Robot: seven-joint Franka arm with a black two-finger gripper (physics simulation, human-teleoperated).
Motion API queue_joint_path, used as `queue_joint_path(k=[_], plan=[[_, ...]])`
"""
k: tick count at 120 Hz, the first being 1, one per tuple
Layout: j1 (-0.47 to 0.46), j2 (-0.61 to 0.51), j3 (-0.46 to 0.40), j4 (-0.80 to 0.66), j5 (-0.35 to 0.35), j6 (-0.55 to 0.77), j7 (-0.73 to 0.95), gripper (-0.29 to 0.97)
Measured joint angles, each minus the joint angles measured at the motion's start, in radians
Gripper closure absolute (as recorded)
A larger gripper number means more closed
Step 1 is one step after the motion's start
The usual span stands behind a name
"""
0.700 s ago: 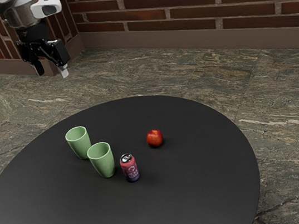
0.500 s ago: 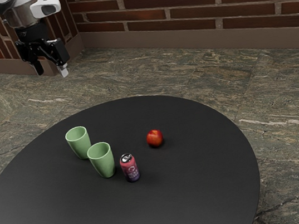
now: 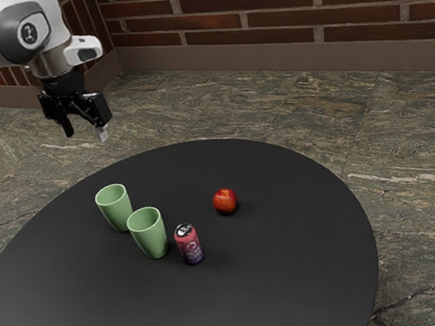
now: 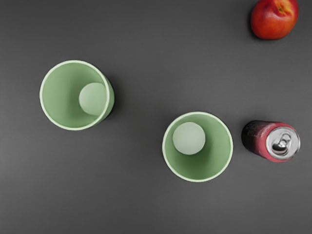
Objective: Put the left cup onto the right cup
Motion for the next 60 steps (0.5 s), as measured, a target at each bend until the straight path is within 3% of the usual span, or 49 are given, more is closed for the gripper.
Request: queue_joint_path(k=[40, 60], plan=[[0.032, 0.044, 0.001, -0.084, 0.001, 0.143, 0.023, 0.02], [0.047, 0.012, 0.001, -0.145, 0.002, 0.189, 0.032, 0.02]])
